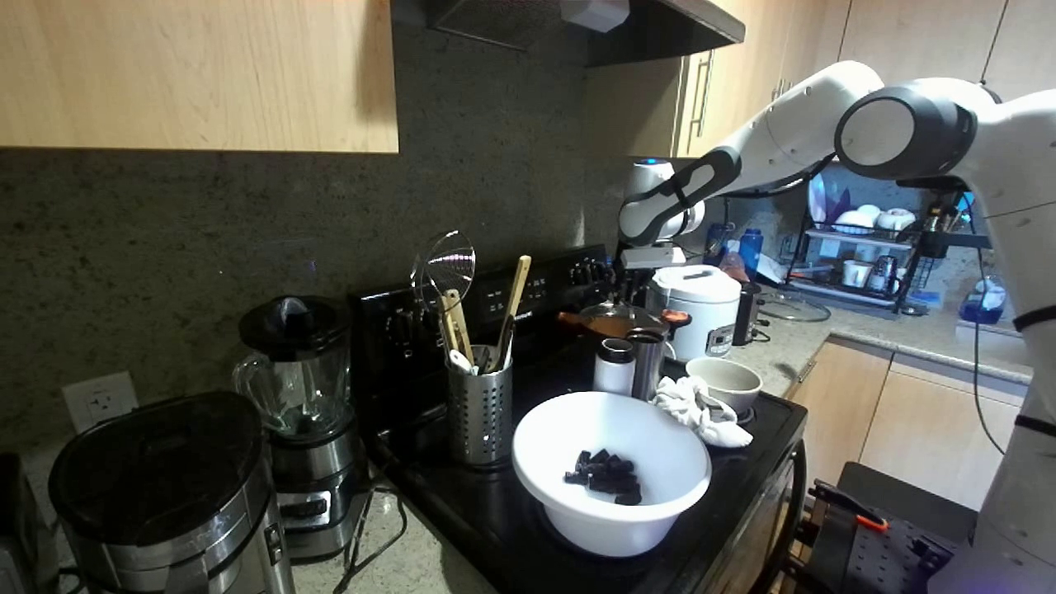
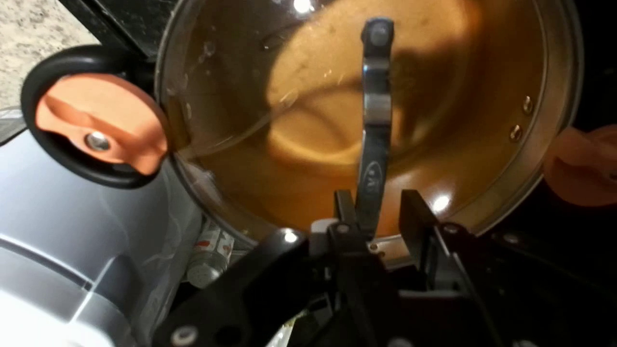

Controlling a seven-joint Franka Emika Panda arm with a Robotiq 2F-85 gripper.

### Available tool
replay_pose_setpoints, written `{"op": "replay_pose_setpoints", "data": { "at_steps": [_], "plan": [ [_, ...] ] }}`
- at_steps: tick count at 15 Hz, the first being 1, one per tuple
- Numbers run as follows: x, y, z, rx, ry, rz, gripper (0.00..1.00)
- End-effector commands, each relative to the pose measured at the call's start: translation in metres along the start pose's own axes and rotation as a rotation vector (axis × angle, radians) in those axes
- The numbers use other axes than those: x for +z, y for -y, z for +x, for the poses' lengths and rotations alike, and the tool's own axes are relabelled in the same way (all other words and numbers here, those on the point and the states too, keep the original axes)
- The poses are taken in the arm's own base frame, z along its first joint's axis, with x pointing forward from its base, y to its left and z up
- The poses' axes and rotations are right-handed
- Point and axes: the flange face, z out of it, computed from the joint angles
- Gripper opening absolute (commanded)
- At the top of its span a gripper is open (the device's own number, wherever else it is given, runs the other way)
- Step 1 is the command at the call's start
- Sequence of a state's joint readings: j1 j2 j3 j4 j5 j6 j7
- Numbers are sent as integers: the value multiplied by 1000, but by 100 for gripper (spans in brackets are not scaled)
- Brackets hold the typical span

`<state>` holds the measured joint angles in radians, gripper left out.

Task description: Move the pot on the stove to the adjacent plate

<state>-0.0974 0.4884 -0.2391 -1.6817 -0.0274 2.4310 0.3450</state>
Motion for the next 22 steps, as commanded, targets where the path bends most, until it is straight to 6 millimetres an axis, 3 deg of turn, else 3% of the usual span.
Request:
{"op": "replay_pose_setpoints", "data": {
  "at_steps": [1,6,11,15,22],
  "plan": [
    [-31,4,13,30,-43,11,63],
    [-75,12,20,9,-89,42,99],
    [-113,28,-4,-73,-83,76,100],
    [-140,33,-42,-157,-74,114,100],
    [-178,12,-101,-235,-97,95,100]
  ]
}}
